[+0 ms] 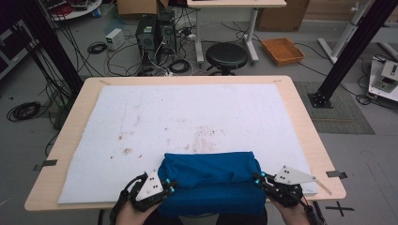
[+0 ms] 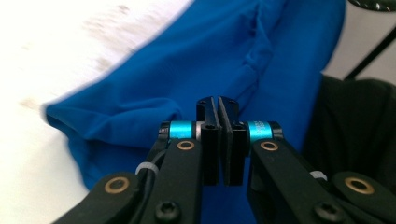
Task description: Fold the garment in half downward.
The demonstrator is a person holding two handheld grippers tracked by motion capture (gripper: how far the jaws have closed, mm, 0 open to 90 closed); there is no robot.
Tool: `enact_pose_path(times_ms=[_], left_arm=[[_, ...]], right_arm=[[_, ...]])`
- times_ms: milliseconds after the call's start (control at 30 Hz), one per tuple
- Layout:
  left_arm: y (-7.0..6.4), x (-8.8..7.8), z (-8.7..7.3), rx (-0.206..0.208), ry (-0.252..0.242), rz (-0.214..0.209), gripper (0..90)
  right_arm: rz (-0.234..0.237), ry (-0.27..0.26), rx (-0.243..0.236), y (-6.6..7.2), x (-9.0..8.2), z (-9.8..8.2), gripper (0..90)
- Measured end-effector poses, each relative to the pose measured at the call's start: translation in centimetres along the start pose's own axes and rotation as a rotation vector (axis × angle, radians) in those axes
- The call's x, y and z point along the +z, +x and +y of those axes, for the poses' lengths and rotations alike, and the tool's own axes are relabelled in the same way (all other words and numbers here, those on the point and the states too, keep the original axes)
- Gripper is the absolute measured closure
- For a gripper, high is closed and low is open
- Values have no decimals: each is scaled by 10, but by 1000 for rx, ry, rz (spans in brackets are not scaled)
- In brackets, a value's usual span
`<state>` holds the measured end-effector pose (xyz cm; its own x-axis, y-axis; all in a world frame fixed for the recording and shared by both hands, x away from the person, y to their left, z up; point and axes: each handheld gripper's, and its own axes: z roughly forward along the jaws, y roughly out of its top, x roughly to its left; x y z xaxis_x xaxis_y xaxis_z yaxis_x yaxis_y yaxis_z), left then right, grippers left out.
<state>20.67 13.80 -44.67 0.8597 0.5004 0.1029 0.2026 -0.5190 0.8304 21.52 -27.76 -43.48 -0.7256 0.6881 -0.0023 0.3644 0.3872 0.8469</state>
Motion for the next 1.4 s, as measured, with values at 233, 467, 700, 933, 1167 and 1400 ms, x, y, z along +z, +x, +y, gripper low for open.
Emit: enact_pose_path(times_ms=[233, 467, 700, 933, 1167, 1400], left_arm=[[2, -8, 4, -8, -1, 30, 694], [37, -3, 24, -120, -61, 130, 617], [82, 27, 28, -278, -16, 214, 550], [89, 36, 14, -334, 62, 231, 546], [91, 25, 10, -367, 17, 226, 534], [95, 26, 8, -402, 20, 214, 493]], right_arm=[[-30, -33, 11, -1, -12, 2, 799], [-63, -67, 78, -17, 3, 17, 701], [-161, -59, 208, -48, 37, 35, 618], [-194, 68, 244, -64, 60, 28, 628], [-199, 37, 278, -72, 48, 22, 625], [-133, 29, 324, -70, 54, 27, 589]])
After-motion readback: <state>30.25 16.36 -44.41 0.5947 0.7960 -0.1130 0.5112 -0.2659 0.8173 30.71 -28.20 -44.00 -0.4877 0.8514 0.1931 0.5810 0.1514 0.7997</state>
